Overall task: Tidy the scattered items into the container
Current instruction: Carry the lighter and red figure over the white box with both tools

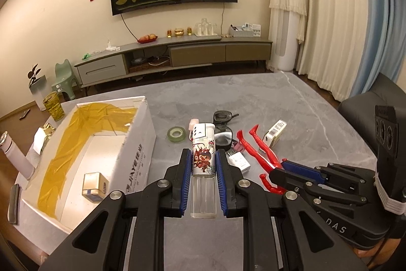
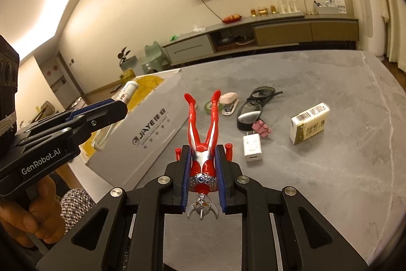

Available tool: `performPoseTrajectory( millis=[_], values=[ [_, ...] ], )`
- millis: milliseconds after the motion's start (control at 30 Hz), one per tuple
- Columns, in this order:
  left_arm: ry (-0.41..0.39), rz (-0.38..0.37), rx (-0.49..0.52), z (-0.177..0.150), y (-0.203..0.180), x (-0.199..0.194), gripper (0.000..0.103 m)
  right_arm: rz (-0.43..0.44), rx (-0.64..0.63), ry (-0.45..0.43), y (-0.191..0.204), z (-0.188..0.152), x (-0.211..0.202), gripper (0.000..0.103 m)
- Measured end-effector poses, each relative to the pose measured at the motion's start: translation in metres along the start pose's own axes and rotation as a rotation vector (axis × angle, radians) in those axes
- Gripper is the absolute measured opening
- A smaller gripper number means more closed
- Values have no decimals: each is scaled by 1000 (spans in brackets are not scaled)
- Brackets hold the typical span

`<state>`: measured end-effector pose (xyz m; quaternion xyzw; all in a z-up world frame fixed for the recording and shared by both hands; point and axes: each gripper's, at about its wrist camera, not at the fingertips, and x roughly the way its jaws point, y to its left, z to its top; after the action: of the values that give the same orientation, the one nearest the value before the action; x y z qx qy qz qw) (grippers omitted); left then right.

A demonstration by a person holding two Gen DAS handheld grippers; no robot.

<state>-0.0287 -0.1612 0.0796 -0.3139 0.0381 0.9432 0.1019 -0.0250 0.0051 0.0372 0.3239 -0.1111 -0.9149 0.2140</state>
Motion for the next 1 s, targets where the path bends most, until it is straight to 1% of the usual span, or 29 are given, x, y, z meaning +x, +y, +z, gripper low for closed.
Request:
performPoseTrajectory(
  millis=[100,300,467,667,1000],
  values=[
    [-17,2,-17,-1,10,-11,20,5,-20,-12,14,0,-4,19],
    [-45,4,-69,-5,39,-29,20,14,-53,0,43,-4,-2,19],
    [-64,4,-121,-8,64,-41,20,29,-89,-7,71,-3,-3,19],
    [-79,-3,-184,-14,95,-48,20,53,-113,-4,96,-1,-1,19],
    [-98,-5,-256,-22,134,-52,20,75,-135,27,122,5,12,19]
  ],
)
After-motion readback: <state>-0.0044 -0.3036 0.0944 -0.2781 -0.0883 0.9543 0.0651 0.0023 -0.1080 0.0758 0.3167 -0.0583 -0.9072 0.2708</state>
